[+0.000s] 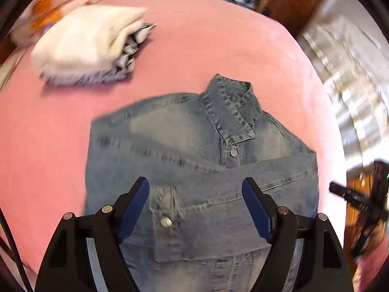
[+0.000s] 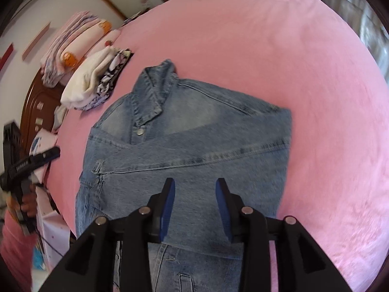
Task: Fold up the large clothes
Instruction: 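Open both grippers and lift them off the folded jacket, then grasp the collar end of the denim jacket with both grippers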
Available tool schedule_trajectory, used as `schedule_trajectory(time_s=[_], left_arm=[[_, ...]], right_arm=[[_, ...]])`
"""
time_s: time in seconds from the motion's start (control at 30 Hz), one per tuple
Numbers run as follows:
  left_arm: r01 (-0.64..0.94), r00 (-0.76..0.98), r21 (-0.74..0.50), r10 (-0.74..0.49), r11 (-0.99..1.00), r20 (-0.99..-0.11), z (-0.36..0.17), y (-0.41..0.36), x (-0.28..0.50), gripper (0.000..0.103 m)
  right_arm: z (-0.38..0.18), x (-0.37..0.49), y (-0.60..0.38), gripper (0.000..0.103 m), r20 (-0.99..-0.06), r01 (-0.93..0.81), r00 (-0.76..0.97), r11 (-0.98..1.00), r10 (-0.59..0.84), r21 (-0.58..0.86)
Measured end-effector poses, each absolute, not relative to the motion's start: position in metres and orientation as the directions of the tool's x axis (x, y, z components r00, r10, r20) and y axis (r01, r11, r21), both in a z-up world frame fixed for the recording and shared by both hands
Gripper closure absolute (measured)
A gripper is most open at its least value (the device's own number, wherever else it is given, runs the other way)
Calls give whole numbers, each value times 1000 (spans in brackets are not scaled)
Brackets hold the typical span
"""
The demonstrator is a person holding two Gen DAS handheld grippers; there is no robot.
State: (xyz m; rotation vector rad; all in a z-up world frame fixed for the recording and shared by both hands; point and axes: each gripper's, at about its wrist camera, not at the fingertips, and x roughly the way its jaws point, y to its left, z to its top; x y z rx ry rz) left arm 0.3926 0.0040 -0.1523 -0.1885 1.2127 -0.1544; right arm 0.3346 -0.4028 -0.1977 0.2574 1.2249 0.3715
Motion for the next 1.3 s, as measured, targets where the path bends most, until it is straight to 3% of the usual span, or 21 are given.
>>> schedule_trajectory(time_s=[0.1, 0.4, 0.6, 1.1, 1.2, 1.3], left_arm=[[128, 303, -234, -263, 964, -916, -140, 5, 425, 25], [457, 196, -187, -304, 870, -932, -125, 0, 512, 25], [590, 99, -247, -373, 768, -923, -150, -20, 557, 25], [621, 41, -262, -365, 739, -930, -270, -57, 622, 26], [599, 27, -296, -388, 744, -921, -284, -57, 632, 33], [583, 15, -325, -410, 744, -912, -296, -60, 639, 46]], right_arm=[[-180, 350, -386, 56, -858, -212, 275, 898, 434, 386], [-147, 417, -351, 48, -853, -344, 255, 867, 455, 360], [-155, 469, -337, 48, -852, -398, 231, 845, 470, 358], [-252, 574, -298, 48, -850, -494, 148, 783, 505, 379], [-272, 583, -289, 48, -845, -503, 123, 767, 520, 399], [-286, 588, -279, 51, -836, -516, 98, 746, 541, 422]])
